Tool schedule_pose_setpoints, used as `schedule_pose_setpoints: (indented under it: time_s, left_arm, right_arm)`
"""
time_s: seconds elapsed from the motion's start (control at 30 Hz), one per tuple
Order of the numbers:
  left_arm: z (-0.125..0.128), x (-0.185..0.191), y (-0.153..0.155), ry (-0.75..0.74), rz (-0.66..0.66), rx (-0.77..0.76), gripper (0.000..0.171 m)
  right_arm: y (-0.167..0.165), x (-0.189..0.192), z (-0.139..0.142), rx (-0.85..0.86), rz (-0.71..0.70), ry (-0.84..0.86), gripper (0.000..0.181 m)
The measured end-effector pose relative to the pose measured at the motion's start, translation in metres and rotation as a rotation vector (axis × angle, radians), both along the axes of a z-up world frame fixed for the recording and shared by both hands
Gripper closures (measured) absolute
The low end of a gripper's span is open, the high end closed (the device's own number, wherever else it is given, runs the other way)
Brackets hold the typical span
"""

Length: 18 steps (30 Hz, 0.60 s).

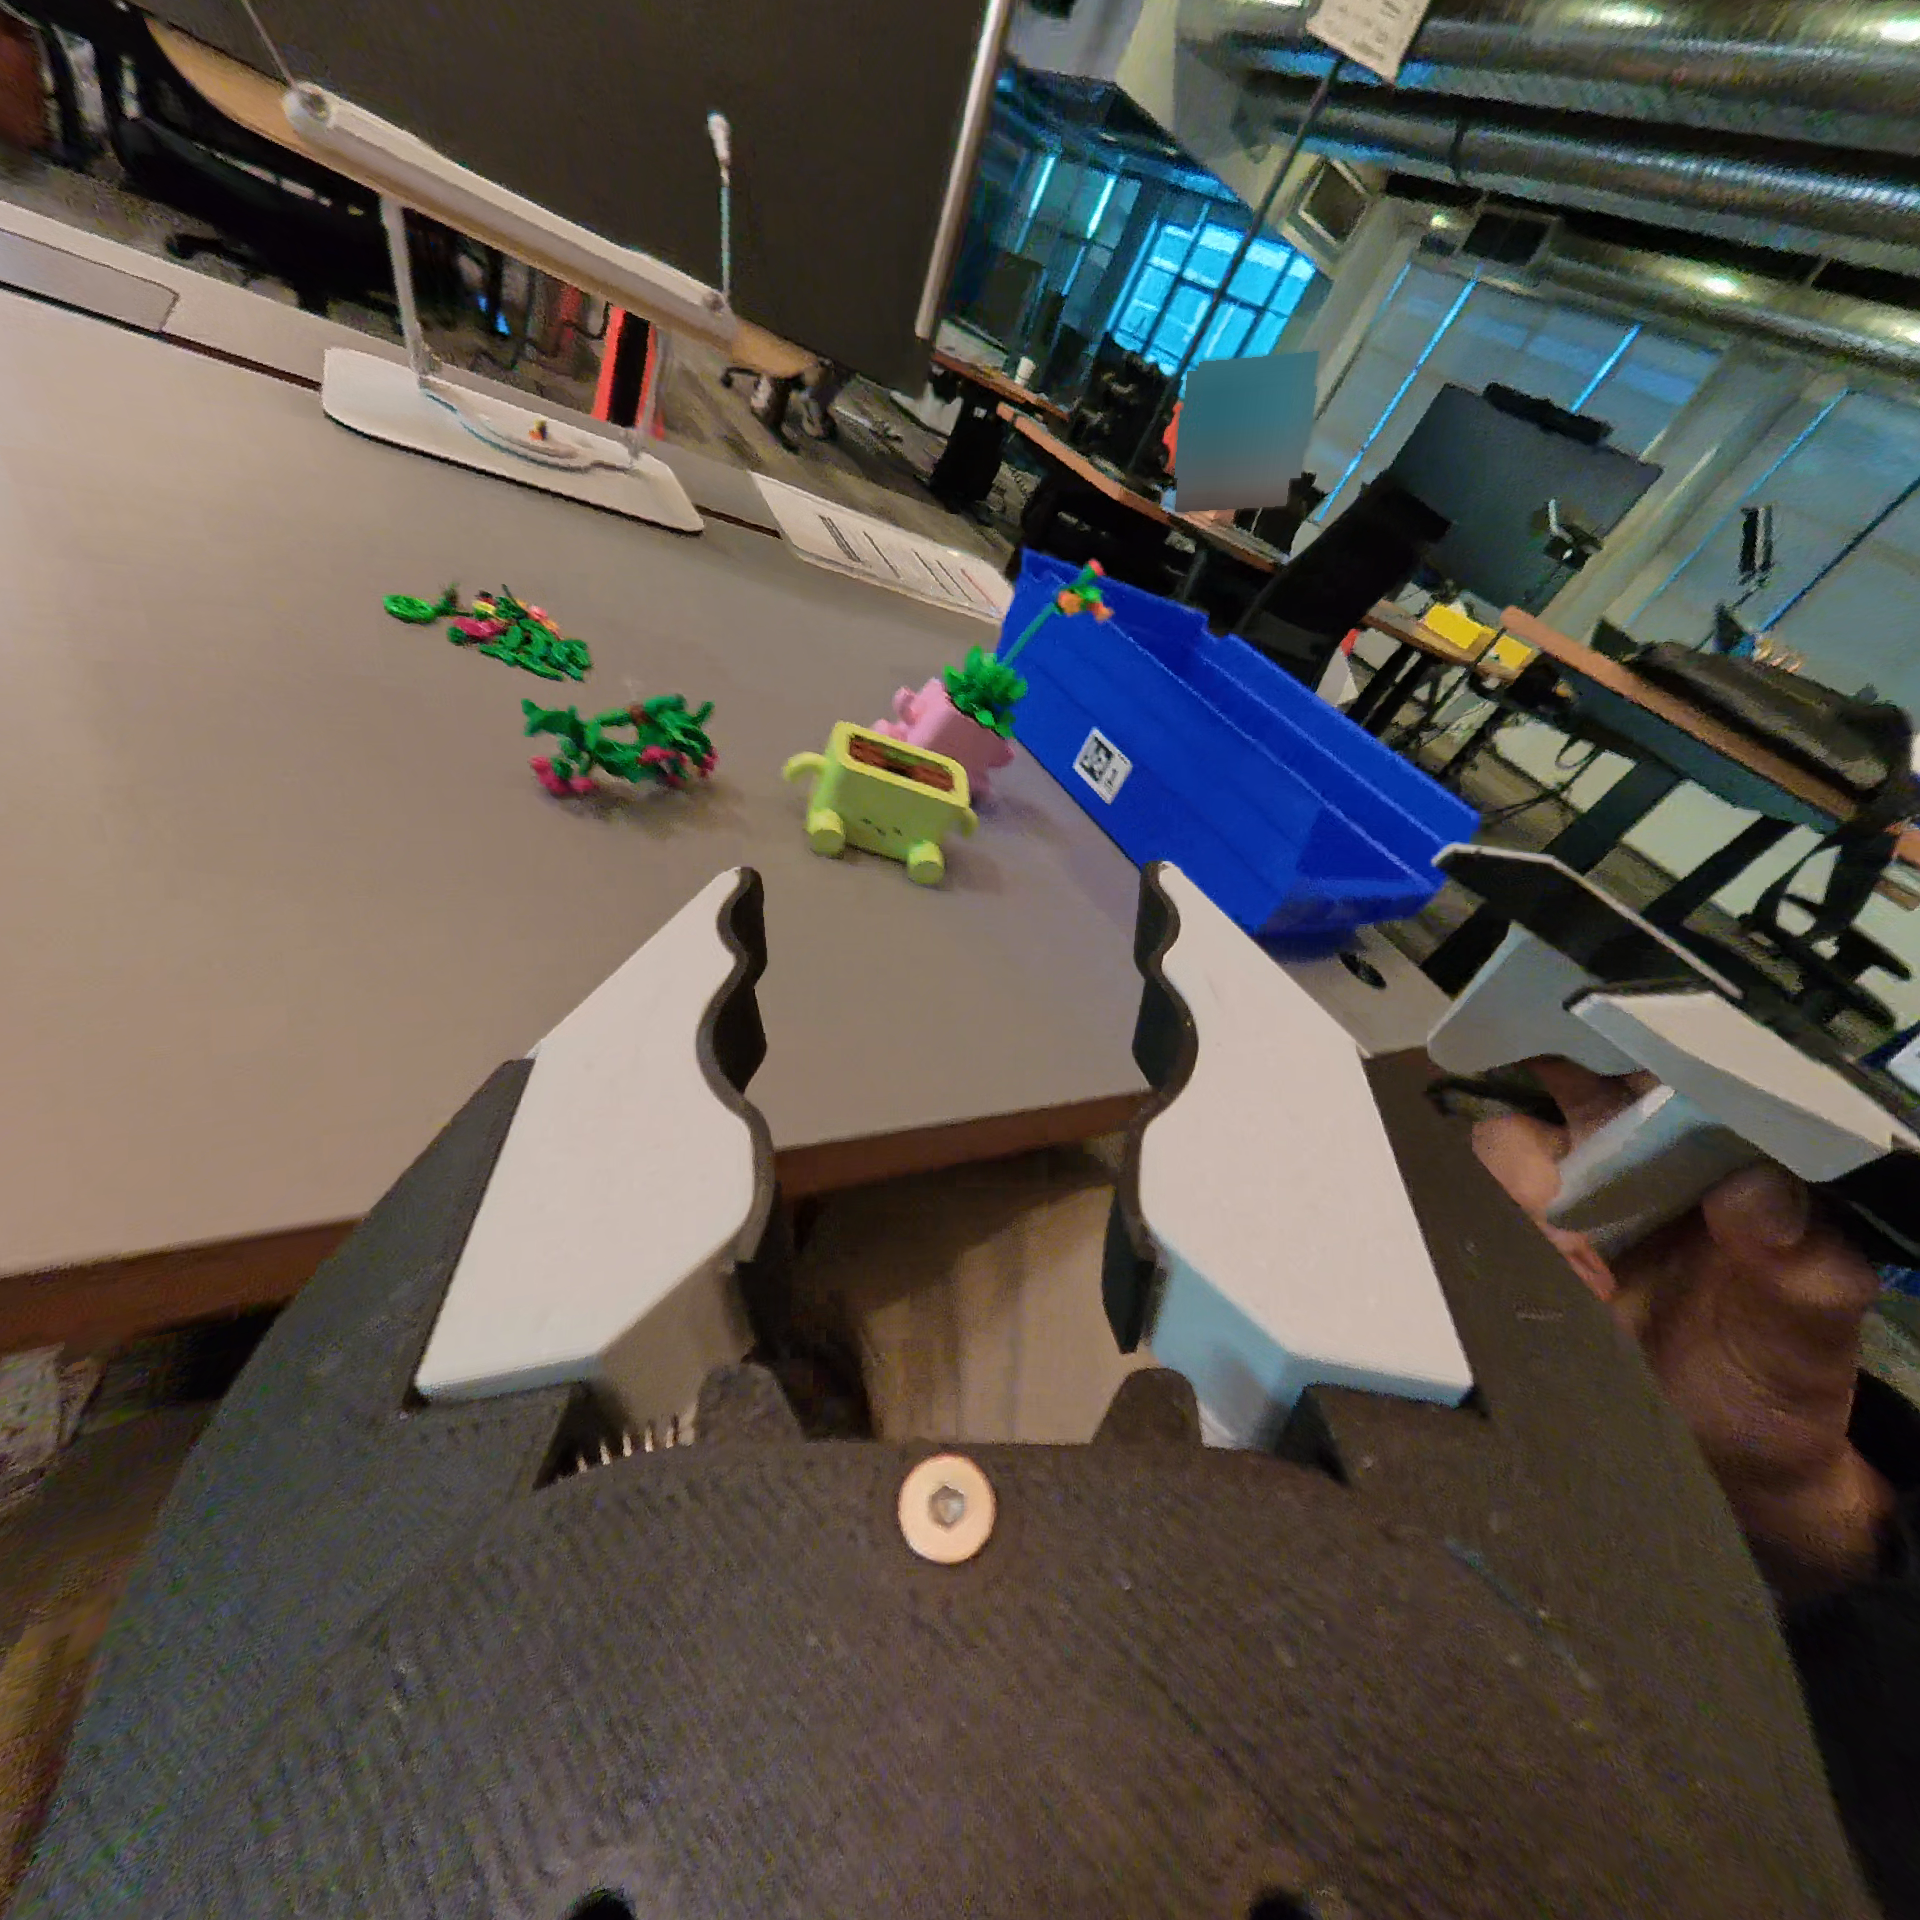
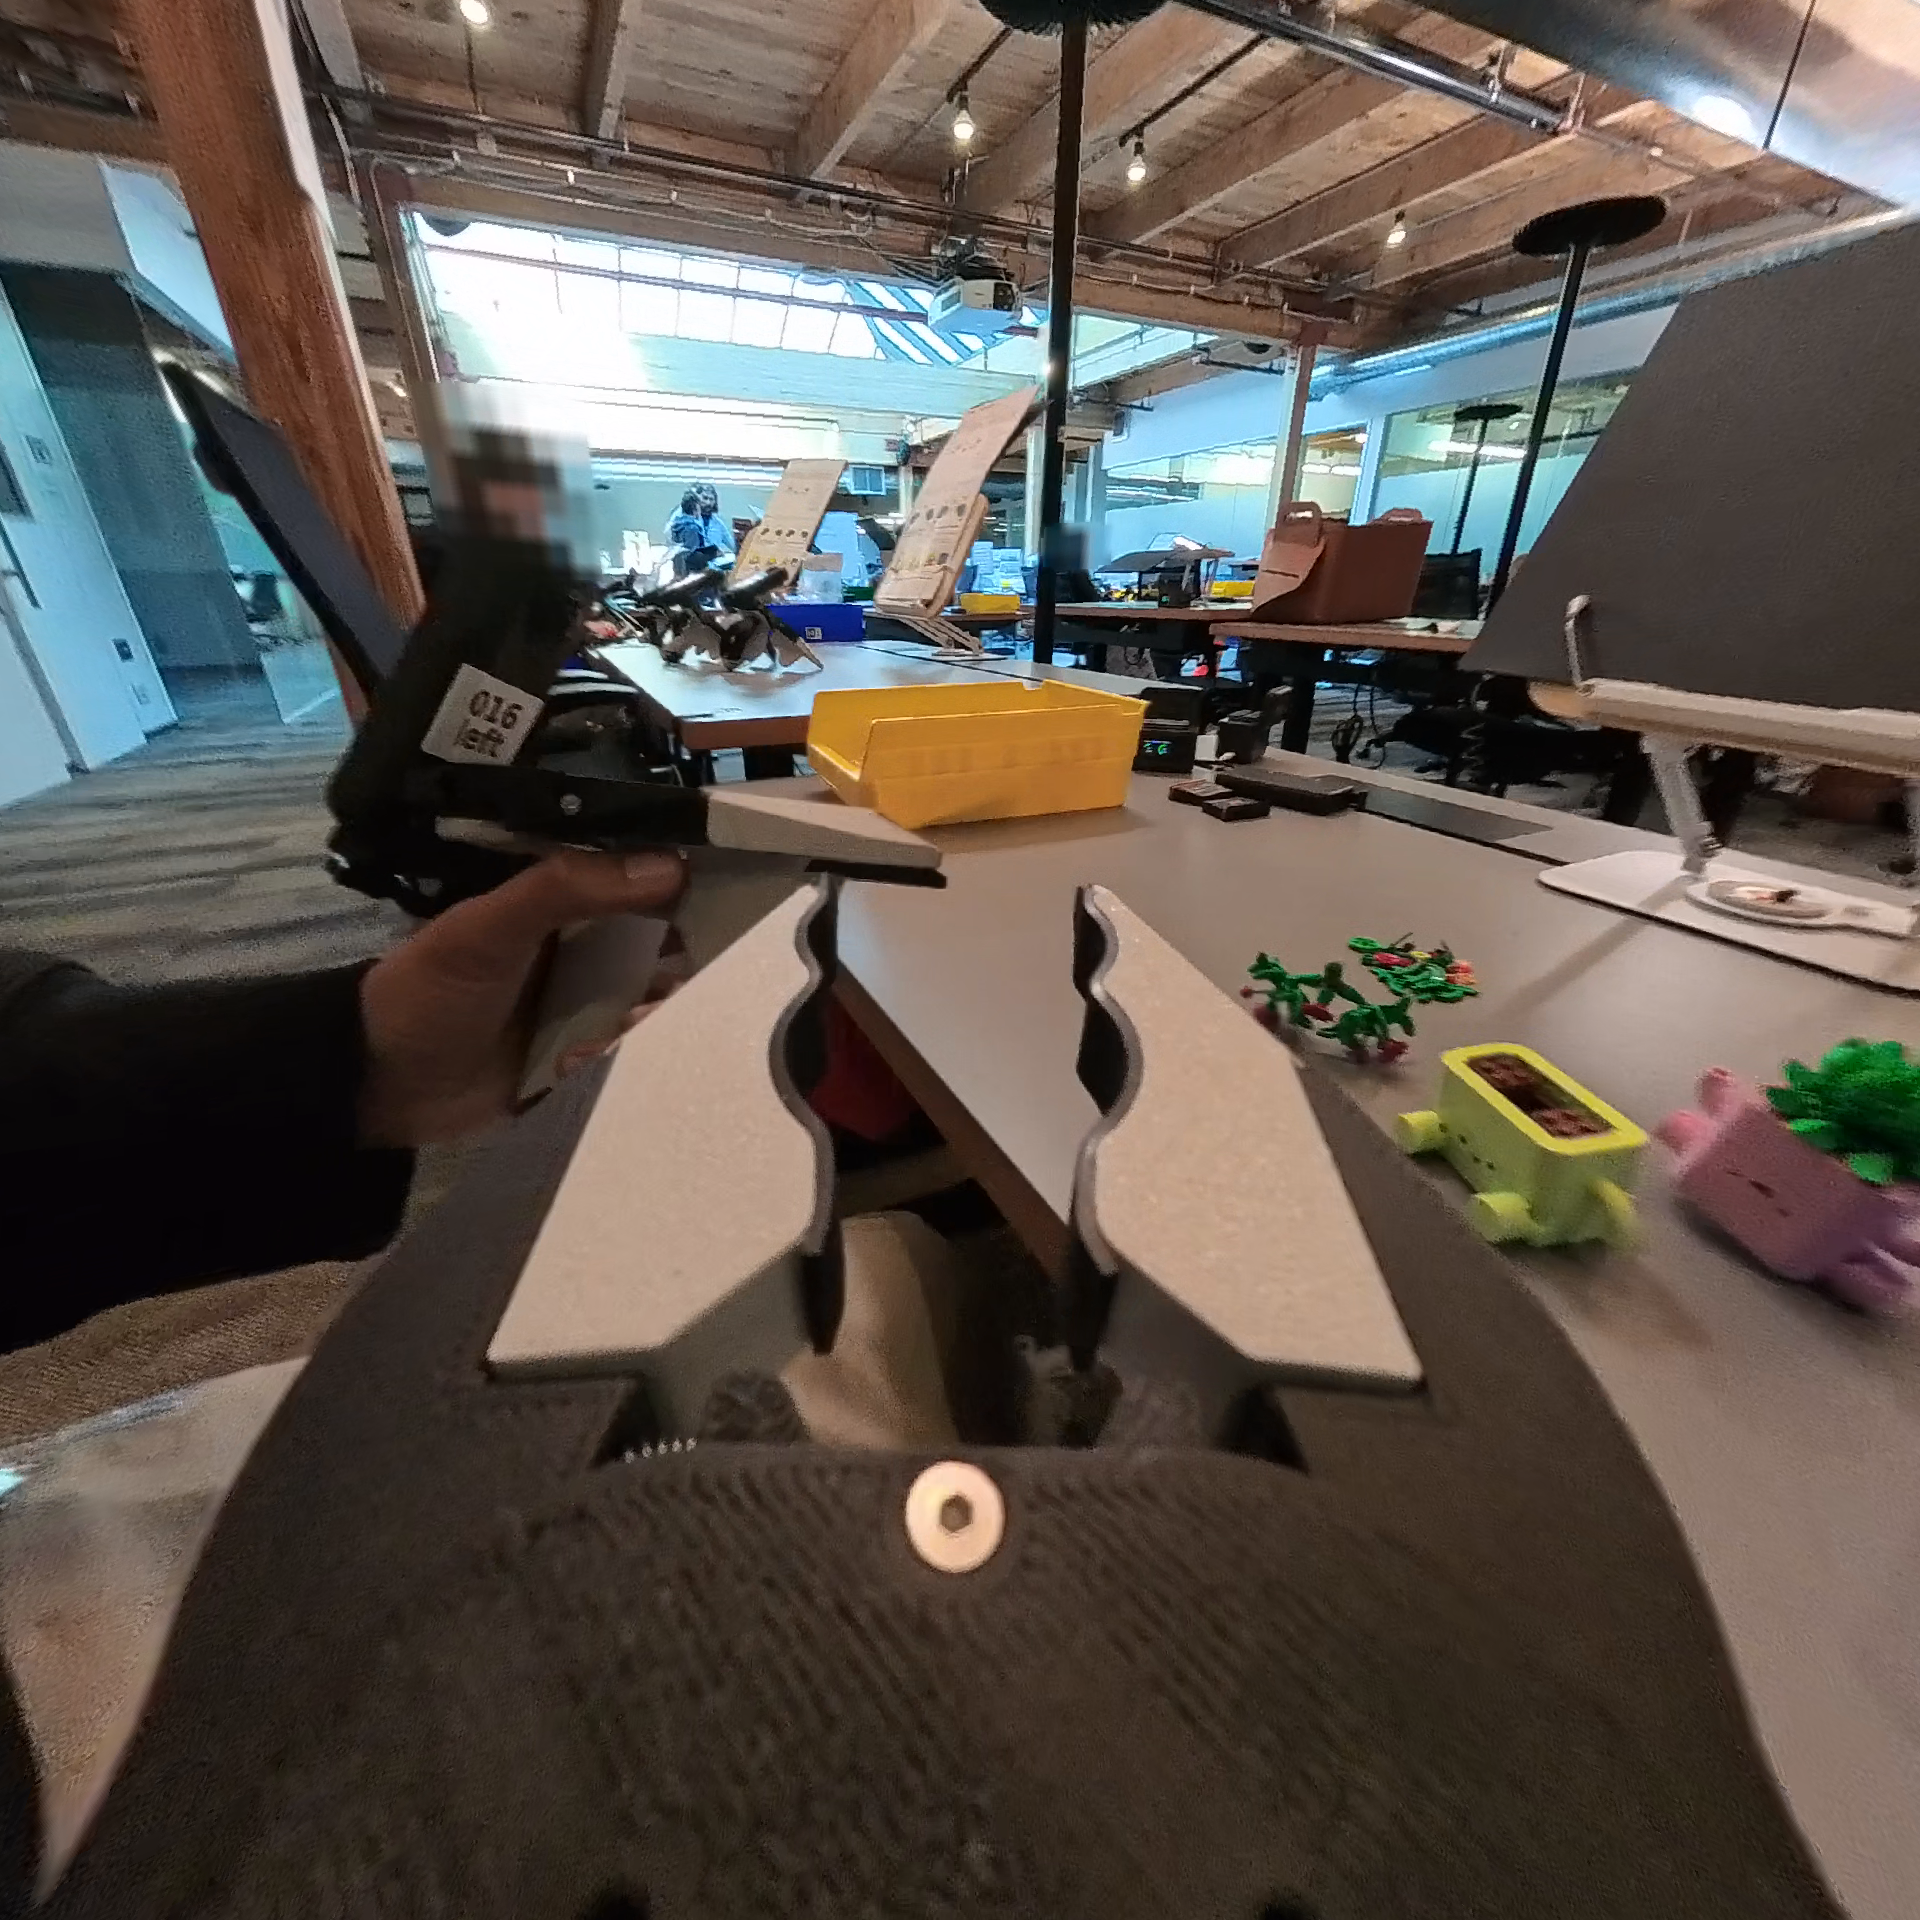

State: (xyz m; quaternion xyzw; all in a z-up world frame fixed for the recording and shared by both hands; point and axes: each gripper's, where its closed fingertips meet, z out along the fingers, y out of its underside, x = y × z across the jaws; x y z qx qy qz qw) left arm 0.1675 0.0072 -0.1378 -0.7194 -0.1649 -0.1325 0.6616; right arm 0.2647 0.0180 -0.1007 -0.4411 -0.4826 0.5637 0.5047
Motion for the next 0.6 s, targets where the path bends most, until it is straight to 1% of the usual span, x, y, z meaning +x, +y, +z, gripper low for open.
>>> schedule_pose_setpoints:
  time_s: [0.1,0.3,0.5,0.6]
  left_arm:
    - [0.003,0.04,-0.005,0.049,0.016,-0.028,0.101]
    - [0.016,0.12,-0.008,0.152,0.028,-0.083,0.1]
    - [0.003,0.187,-0.031,0.239,0.098,-0.184,0.1]
    - [0.0,0.217,-0.044,0.234,0.141,-0.196,0.099]
  right_arm:
    - [-0.005,0.033,0.0,0.04,-0.013,-0.004,0.137]
    - [-0.019,0.089,0.001,0.008,0.045,0.001,0.136]
    - [-0.036,0.14,-0.006,0.015,0.094,-0.027,0.131]
    - [-0.047,0.167,-0.008,-0.012,0.142,-0.036,0.128]
